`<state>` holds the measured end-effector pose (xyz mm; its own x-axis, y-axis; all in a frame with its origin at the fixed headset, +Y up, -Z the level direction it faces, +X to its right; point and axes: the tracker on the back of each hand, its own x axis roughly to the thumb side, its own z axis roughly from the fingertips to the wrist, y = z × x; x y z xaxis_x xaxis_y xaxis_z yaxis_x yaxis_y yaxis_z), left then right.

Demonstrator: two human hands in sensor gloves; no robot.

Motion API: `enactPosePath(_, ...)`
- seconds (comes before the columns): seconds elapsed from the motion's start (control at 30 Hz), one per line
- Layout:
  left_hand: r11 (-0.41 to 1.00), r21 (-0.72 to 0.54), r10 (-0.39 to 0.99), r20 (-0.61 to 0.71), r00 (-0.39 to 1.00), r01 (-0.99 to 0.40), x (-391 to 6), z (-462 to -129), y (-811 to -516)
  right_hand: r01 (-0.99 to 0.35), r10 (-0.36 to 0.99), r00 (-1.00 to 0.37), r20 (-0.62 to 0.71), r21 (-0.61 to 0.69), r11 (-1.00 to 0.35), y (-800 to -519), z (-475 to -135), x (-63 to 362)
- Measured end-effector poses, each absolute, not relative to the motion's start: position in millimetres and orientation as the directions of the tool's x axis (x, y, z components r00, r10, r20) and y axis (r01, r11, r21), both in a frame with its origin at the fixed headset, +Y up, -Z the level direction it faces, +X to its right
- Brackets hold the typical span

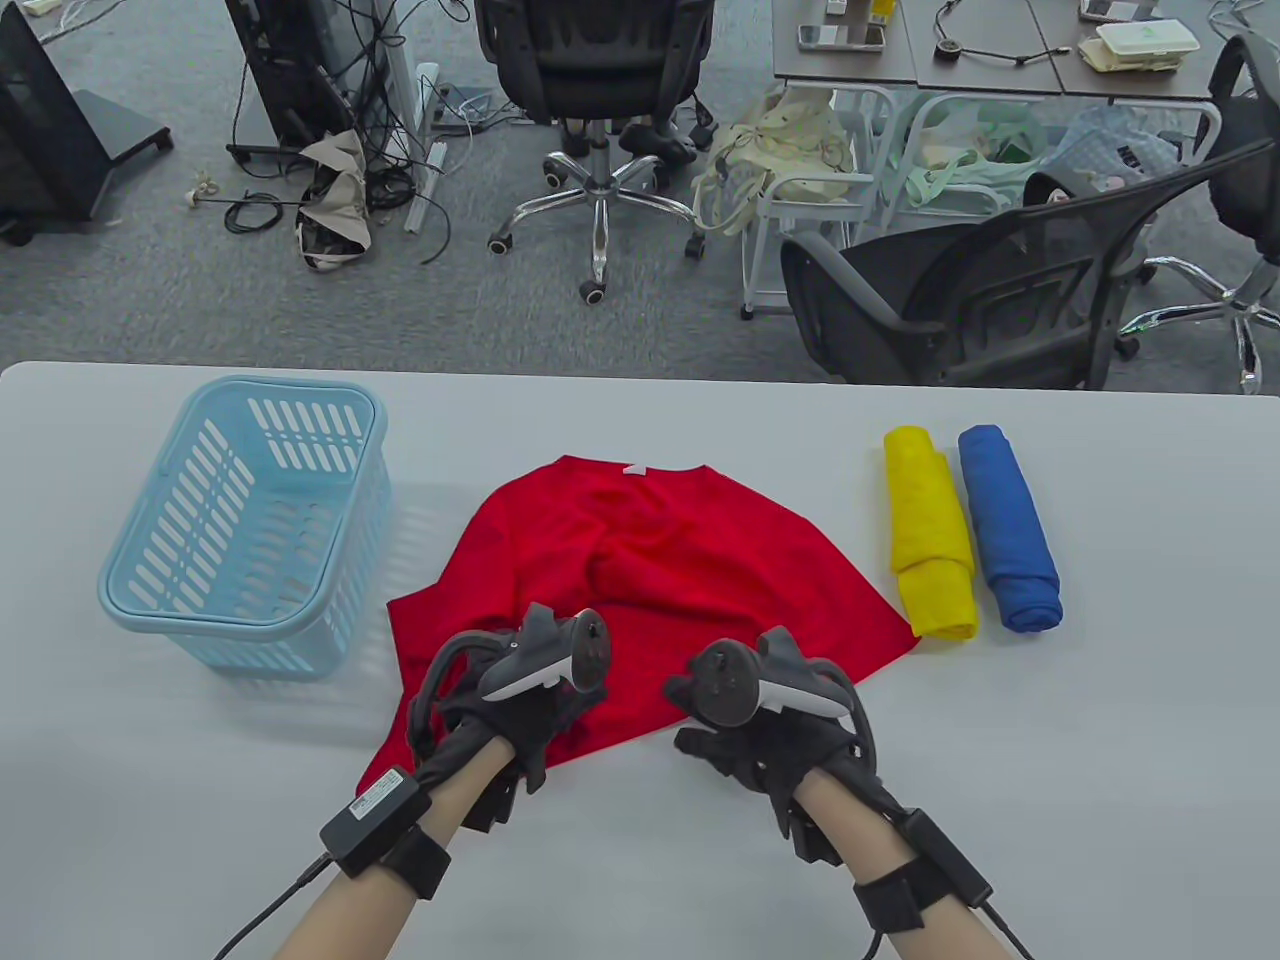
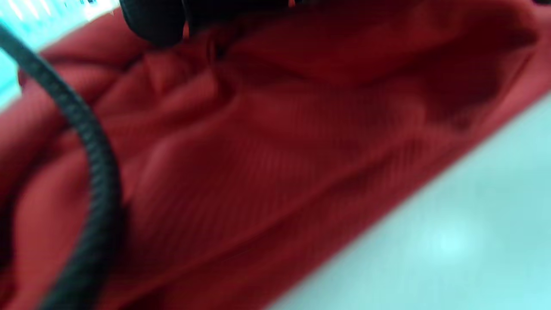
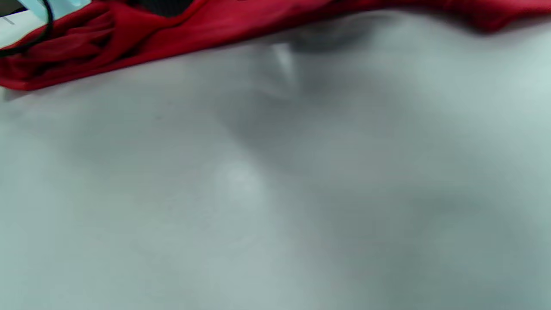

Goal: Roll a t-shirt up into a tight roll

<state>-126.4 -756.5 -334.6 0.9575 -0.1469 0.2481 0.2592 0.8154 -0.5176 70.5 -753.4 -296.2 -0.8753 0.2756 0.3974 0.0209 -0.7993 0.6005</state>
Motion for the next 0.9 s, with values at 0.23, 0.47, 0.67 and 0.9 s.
enactPosePath(0.23,0.781,-0.5,-0.261,0.284,0.923,0.375,-163,-327,-758,0.103,0.121,-0.928,0.352,0.554,-0.826,-754,-289,96)
enactPosePath(0.47,0.772,-0.469,-0.341,0.263,0.902,0.429,-193,-314,-754,0.09,0.043,-0.972,0.23,0.536,-0.84,-740,-289,130)
enactPosePath(0.67,0.834,-0.349,-0.365,0.229,0.902,0.427,-187,-298,-745,0.193,-0.123,-0.977,0.176,0.469,-0.861,-736,-281,127)
enactPosePath(0.9,0.871,-0.396,-0.163,0.323,0.932,0.29,-159,-288,-752,0.05,0.197,-0.884,0.425,0.504,-0.863,-733,-261,78)
